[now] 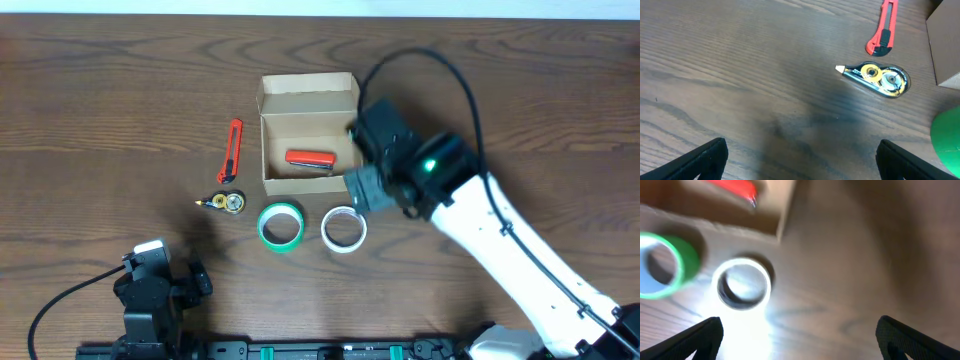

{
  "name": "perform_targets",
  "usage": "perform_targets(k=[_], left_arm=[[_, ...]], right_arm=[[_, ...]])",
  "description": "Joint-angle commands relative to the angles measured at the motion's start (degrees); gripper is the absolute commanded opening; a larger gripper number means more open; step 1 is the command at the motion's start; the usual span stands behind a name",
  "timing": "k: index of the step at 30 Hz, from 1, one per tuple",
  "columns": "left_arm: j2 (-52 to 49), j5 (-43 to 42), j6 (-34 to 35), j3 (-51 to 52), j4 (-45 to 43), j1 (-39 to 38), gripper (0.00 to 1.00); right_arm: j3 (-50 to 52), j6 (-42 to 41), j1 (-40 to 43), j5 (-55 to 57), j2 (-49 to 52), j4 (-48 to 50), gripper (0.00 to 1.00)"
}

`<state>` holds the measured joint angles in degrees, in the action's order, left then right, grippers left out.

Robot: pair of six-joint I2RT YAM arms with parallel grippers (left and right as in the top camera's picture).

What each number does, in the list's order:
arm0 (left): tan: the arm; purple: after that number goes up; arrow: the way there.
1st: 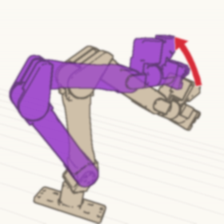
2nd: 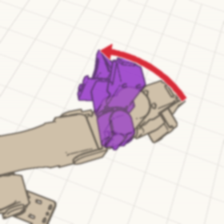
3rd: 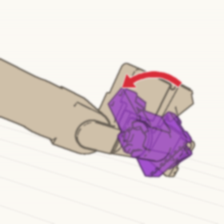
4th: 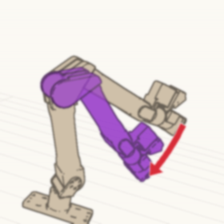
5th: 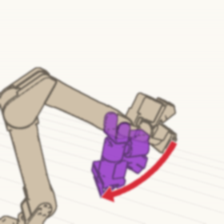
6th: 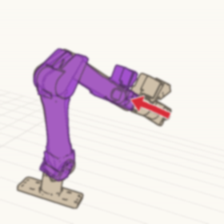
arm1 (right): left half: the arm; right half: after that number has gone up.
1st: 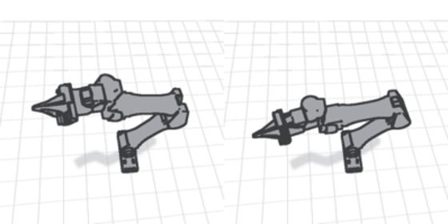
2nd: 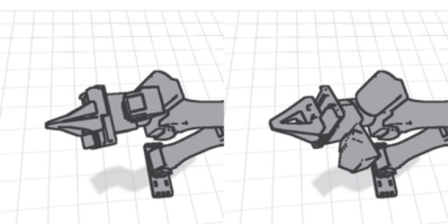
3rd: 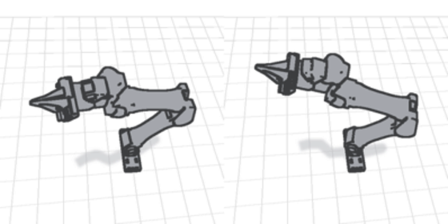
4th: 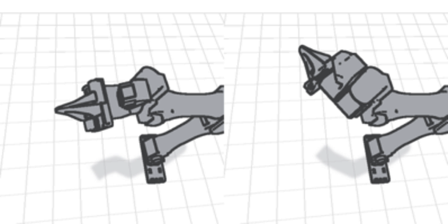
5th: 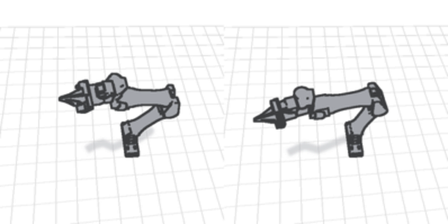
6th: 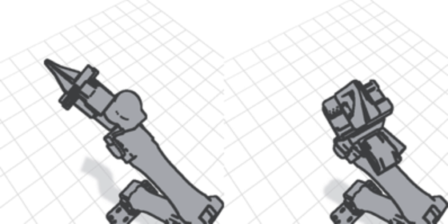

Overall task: Pack container
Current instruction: 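Move the right gripper to the clear tape roll and grasp its rim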

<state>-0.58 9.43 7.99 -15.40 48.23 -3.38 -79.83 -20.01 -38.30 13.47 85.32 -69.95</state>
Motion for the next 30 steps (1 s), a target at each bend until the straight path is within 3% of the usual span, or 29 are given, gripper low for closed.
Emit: perform_targets(k=[1, 7, 18, 30], left_arm=[[0.33, 0.61, -0.72, 0.28, 1.22, 0.37, 0.95], [0.33, 0.61, -0.72, 0.28, 1.22, 0.37, 0.95], [0.33, 0.61, -0.72, 0.28, 1.22, 0.37, 0.95], [0.33, 0.61, -0.72, 0.28, 1.22, 0.37, 0.95]], right_arm=[[8.96, -10.27, -3.23, 1.42, -4.28, 0.92, 0.99], [22.45, -22.58, -7.63, 1.09, -8.90, 6.60, 0.99], [36.48, -40.46, -8.66, -2.36, -8.66, 23.17, 0.99], [41.40, -43.47, -8.52, -0.87, -5.81, 36.98, 0.99]])
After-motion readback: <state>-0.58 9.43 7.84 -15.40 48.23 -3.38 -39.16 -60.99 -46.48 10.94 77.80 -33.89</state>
